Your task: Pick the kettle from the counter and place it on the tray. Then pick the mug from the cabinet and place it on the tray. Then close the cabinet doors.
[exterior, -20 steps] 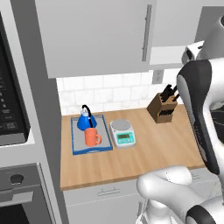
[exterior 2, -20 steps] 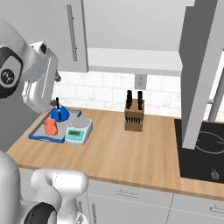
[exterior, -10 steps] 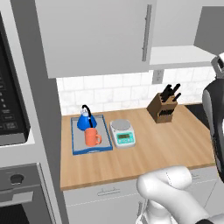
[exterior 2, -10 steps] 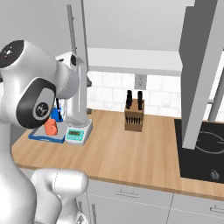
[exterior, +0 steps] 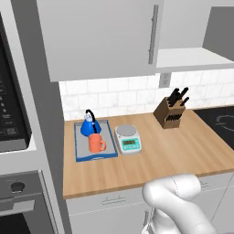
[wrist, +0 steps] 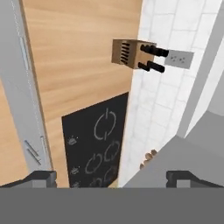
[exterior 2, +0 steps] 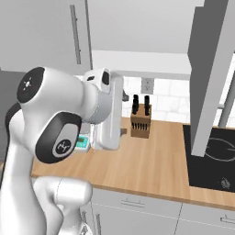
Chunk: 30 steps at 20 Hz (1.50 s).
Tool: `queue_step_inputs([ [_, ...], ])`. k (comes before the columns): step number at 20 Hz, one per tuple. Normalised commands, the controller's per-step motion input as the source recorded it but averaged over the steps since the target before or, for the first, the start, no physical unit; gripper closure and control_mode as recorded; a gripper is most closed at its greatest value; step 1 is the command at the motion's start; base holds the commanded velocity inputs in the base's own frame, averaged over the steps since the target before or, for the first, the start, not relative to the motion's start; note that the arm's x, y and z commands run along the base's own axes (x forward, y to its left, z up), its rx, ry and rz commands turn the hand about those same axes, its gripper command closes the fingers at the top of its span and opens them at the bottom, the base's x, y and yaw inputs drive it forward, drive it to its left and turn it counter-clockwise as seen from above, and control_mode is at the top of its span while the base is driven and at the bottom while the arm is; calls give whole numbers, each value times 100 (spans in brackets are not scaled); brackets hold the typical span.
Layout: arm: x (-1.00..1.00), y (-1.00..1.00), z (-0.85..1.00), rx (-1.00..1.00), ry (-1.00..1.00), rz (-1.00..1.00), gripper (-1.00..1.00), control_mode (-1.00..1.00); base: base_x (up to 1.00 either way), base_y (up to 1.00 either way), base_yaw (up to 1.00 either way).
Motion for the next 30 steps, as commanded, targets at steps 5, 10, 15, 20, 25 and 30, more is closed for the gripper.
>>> queue_step_inputs([
  [5, -64, -67, 20, 0, -10, -21, -100, -100, 0, 0, 0],
  [10, -72, -54, 8, 0, -16, -14, -100, -100, 0, 0, 0],
  [15, -55, -48, 11, 0, -23, -12, -100, -100, 0, 0, 0],
  [20, -32, -45, 29, 0, -8, -17, -100, -100, 0, 0, 0],
  [25, -22, -46, 20, 0, -3, -17, -100, -100, 0, 0, 0],
  [30, 9, -60, 13, 0, -5, -11, -100, -100, 0, 0, 0],
])
